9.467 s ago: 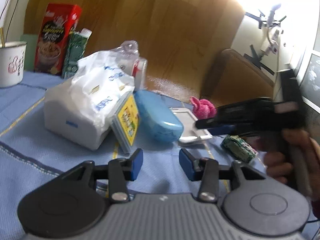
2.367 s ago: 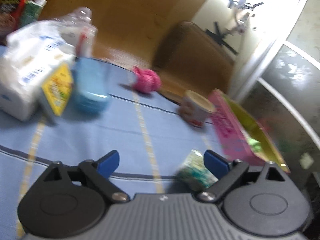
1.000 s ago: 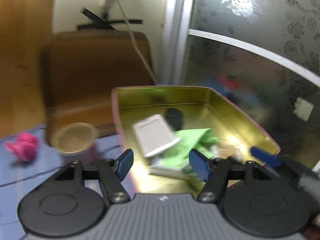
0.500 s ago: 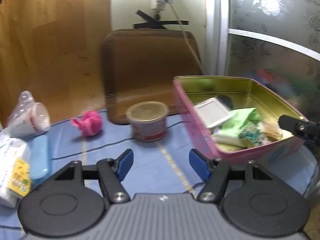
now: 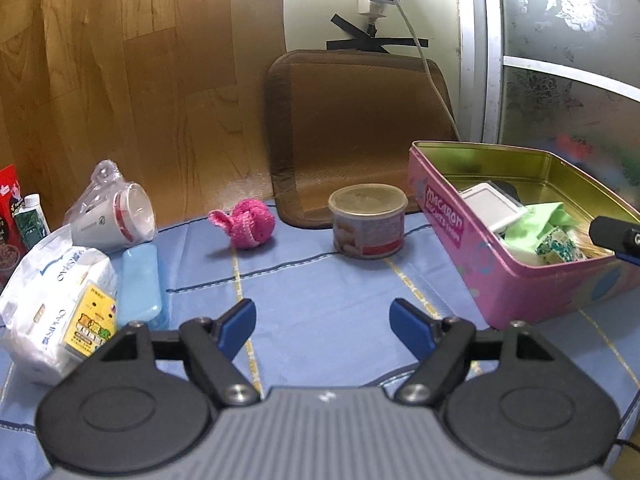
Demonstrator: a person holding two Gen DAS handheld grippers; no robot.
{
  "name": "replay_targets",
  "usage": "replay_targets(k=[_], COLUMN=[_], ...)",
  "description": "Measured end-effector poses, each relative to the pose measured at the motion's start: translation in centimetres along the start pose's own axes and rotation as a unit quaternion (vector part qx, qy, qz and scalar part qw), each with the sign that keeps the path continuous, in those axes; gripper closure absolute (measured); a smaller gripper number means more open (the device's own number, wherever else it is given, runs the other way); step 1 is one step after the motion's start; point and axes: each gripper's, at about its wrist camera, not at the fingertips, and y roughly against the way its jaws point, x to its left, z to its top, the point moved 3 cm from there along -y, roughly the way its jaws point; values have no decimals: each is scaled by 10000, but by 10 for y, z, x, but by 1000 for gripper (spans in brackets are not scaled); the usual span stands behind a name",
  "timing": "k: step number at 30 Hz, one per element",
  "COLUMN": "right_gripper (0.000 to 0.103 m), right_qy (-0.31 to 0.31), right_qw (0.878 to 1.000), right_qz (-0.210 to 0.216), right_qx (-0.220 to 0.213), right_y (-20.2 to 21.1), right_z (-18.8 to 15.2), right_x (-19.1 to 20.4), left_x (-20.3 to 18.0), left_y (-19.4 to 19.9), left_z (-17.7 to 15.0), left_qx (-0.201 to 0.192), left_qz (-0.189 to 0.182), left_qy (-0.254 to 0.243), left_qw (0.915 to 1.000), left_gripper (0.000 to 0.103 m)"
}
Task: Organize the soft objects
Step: 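Withdraw the right tool from the box toward the white tissue bag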
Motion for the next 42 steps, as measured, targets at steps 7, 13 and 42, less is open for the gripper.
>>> replay_targets(k=[7, 13, 42], right_gripper=[34, 34, 34], right_qy=[38, 60, 524], right_qw=[10000, 10000, 9974], right_qz=[-27, -14, 213], right_qx=[29, 58, 446], right_y=[-3, -5, -29], right_z=[-2, -2, -18], right_x=[3, 6, 45], left_x=[5, 7, 62], left_y=[-1, -2, -11], left_z=[-3, -4, -31], left_qx=[-1, -3, 164], left_qz=[30, 25, 198], left_qy=[17, 15, 410], left_qw=[10000, 10000, 9988], left_gripper=[25, 24, 23])
